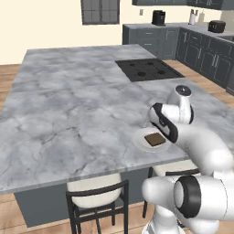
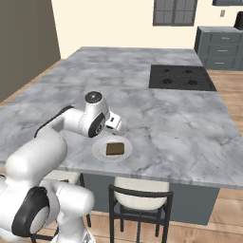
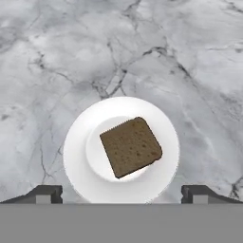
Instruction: Start the toaster. Once the lever pops up, take the bread to the plate on the dining counter.
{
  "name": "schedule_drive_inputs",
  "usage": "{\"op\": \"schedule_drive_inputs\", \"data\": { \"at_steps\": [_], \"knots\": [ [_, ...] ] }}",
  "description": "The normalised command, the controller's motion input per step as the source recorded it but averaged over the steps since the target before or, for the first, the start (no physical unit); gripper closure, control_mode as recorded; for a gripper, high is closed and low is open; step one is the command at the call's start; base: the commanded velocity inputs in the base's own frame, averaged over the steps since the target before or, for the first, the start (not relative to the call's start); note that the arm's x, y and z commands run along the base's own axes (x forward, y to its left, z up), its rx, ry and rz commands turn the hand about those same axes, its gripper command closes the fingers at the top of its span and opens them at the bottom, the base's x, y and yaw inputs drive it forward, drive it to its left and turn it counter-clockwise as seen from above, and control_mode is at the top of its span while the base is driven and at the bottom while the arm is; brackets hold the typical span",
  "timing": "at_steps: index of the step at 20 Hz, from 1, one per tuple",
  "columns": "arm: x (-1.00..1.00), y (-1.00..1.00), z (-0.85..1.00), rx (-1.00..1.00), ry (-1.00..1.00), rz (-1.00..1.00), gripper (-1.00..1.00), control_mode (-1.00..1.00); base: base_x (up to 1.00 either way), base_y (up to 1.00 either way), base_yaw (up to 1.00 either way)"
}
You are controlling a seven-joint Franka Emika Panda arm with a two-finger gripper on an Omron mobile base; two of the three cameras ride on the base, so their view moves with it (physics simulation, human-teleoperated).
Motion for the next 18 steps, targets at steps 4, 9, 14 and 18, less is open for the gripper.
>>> {"op": "schedule_drive_inputs", "data": {
  "at_steps": [4, 9, 14, 18],
  "knots": [
    [-0.66, 0.60, 0.41, 0.00, 0.06, 0.00, -1.00, -1.00, 0.00, 0.00, 0.00],
    [-0.62, 0.56, 0.53, -0.02, 0.00, 0.01, -1.00, -1.00, 0.00, 0.00, 0.00],
    [-0.80, 0.11, 0.61, -0.02, 0.00, 0.02, -1.00, -1.00, 0.00, 0.00, 0.00],
    [-0.87, 0.00, 0.52, -0.03, 0.00, 0.04, -1.00, -1.00, 0.00, 0.00, 0.00]
  ]
}}
